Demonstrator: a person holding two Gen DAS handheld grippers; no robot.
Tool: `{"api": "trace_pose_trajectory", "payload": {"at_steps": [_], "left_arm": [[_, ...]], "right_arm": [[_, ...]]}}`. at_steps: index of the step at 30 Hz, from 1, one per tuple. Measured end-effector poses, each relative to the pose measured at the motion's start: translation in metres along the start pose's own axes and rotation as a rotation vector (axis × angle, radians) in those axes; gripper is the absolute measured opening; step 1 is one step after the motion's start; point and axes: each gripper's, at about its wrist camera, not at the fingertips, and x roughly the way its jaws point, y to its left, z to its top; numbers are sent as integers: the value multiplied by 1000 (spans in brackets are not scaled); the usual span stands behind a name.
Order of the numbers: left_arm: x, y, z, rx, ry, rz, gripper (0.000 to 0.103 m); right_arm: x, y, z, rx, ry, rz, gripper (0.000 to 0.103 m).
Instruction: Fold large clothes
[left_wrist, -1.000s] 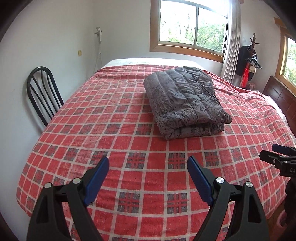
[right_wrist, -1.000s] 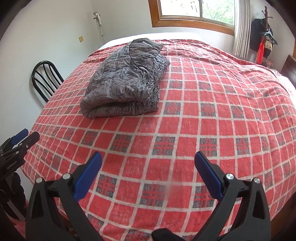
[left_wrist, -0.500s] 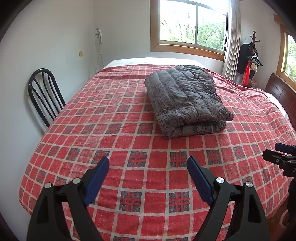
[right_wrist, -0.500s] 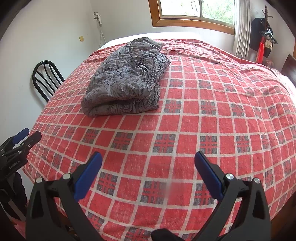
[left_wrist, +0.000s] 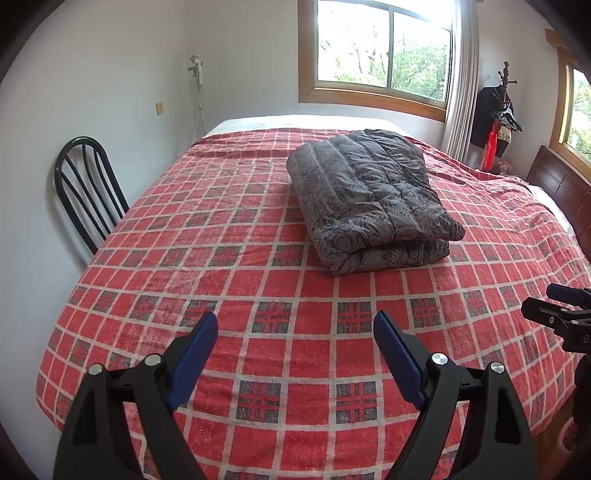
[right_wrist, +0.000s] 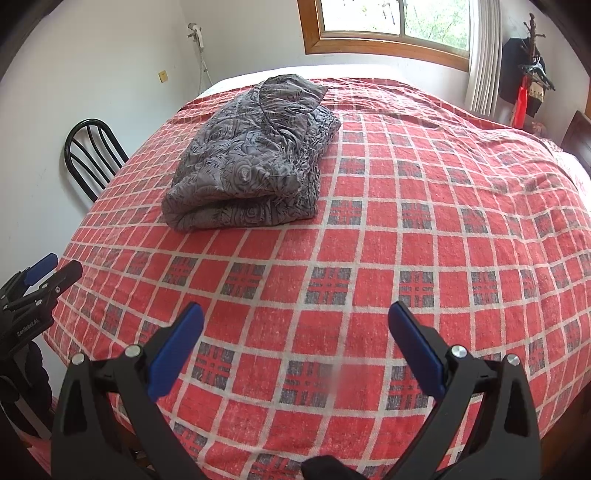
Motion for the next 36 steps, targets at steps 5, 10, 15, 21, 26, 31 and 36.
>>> {"api": "trace_pose_trajectory", "payload": {"at_steps": [5,10,15,21,26,31,36], "left_arm": [[0,-1,0,4,-6,0,86],[0,0,-1,3,-5,-2,86],[0,0,-1,3,-3,0,86],[0,-1,-1,5,-4,-3,86],[0,0,-2,5,-11,-1,86],[0,0,-1,7,-12,-2,86],[-1,1,-1,2,-7,-2,86]], "right_arm": [[1,0,0,-2,1,-1,99],[1,1,0,-2,1,-2,99],[2,-1,1,-5,4,0,99],[3,0,0,-4,3,-1,99],[3,0,0,-4,4,-1,99],[3,-1,0,-5,3,-1,99],[4,-2,1,-8,4,-1,99]]}}
